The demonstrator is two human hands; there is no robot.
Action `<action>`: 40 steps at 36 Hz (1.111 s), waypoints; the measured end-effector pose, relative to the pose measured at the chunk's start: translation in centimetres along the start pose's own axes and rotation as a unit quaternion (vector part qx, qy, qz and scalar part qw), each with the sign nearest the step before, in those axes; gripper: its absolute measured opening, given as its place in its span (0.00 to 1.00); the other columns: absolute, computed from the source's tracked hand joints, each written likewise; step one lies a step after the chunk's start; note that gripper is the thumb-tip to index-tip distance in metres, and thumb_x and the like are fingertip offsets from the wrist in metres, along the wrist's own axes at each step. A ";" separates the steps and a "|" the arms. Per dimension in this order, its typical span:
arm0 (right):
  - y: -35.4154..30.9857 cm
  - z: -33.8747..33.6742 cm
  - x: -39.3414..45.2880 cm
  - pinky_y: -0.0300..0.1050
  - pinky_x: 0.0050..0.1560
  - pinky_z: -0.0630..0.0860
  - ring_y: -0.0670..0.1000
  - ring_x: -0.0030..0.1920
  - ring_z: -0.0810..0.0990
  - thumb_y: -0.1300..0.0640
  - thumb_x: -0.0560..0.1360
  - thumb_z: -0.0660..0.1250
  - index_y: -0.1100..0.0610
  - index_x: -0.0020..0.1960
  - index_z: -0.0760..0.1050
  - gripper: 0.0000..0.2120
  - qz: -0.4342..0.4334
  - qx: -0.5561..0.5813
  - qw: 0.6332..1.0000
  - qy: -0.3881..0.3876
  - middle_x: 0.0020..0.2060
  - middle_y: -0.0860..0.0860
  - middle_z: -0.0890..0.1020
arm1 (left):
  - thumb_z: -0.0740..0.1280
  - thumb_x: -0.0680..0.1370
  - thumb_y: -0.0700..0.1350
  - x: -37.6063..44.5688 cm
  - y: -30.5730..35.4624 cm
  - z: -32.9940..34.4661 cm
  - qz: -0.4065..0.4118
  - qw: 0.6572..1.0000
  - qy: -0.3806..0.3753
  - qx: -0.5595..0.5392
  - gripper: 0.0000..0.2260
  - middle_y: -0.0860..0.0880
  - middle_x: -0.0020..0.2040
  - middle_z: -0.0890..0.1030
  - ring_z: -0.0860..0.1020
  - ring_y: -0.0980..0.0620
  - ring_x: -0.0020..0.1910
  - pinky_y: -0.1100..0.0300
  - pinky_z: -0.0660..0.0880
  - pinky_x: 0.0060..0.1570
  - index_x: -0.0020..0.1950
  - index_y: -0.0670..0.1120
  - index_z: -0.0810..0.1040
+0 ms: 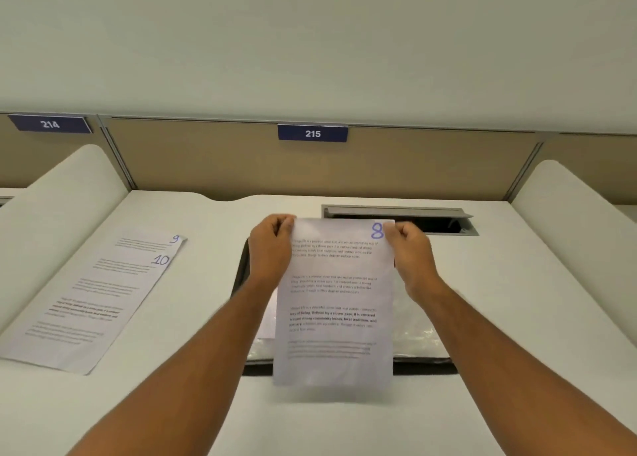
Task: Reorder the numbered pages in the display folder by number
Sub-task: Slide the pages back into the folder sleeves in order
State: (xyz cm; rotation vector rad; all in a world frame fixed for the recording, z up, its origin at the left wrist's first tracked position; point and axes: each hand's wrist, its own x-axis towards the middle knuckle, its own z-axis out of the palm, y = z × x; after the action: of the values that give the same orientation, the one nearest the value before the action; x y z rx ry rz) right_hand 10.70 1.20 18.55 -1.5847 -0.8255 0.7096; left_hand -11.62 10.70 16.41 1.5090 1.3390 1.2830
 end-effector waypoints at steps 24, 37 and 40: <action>14.7 -12.2 -5.9 0.50 0.44 0.83 0.56 0.45 0.85 0.58 0.83 0.61 0.60 0.51 0.78 0.08 0.186 -0.173 0.961 -0.105 0.47 0.56 0.84 | 0.55 0.75 0.33 -13.8 -8.6 6.4 -0.075 0.943 -0.232 0.225 0.16 0.50 0.45 0.81 0.79 0.52 0.43 0.54 0.81 0.44 0.41 0.47 0.80; 15.6 -15.2 -8.7 0.44 0.42 0.83 0.52 0.42 0.87 0.56 0.85 0.62 0.56 0.50 0.79 0.10 0.197 -0.221 0.944 -0.148 0.44 0.53 0.86 | 0.71 0.78 0.45 -14.1 -9.2 12.0 0.064 0.882 -0.380 0.270 0.03 0.53 0.48 0.77 0.76 0.53 0.48 0.54 0.77 0.53 0.49 0.48 0.84; 15.8 -15.2 -9.3 0.47 0.45 0.84 0.51 0.42 0.87 0.55 0.85 0.62 0.56 0.51 0.80 0.09 0.194 -0.226 0.943 -0.151 0.45 0.52 0.86 | 0.73 0.76 0.45 -14.2 -9.8 12.4 0.062 0.887 -0.374 0.265 0.02 0.53 0.47 0.76 0.76 0.54 0.47 0.55 0.77 0.52 0.48 0.48 0.83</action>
State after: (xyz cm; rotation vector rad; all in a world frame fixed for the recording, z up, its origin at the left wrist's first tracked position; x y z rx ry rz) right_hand 19.81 -16.46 5.43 -2.1203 -0.9562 1.1262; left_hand -1.46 -0.23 1.34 2.1856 1.0997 0.2810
